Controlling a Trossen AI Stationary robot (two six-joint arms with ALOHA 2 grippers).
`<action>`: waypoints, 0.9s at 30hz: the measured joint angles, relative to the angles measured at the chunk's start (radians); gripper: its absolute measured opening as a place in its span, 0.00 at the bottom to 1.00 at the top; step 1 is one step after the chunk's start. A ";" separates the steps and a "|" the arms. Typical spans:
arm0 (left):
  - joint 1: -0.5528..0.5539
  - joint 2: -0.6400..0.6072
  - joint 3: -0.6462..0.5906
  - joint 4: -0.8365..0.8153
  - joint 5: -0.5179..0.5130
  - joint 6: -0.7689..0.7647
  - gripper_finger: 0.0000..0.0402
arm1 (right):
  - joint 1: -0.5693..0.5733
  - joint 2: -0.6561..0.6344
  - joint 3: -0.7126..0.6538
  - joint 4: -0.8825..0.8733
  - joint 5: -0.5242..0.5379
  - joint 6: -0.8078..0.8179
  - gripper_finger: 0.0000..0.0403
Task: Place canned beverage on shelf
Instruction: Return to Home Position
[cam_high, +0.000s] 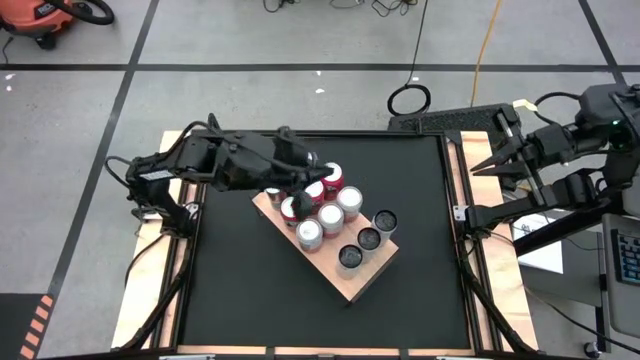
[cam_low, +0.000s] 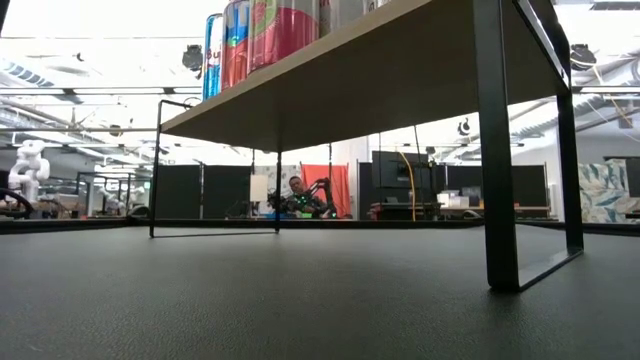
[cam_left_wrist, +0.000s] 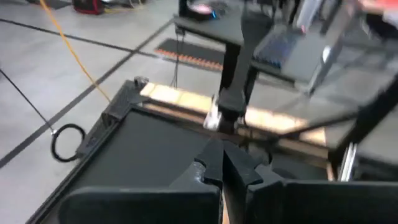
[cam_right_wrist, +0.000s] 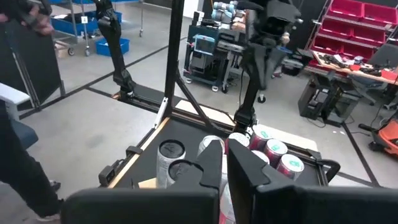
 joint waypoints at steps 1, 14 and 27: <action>-0.008 -0.010 0.000 -0.027 0.001 0.014 0.00 | 0.000 -0.004 0.000 -0.005 0.001 0.005 0.00; -0.021 -0.285 -0.119 -0.192 0.148 0.177 0.00 | 0.000 -0.233 -0.371 0.260 0.127 0.138 0.00; -0.018 -0.791 -0.807 0.149 0.168 0.144 0.00 | 0.000 -0.421 -0.817 0.540 0.127 0.178 0.00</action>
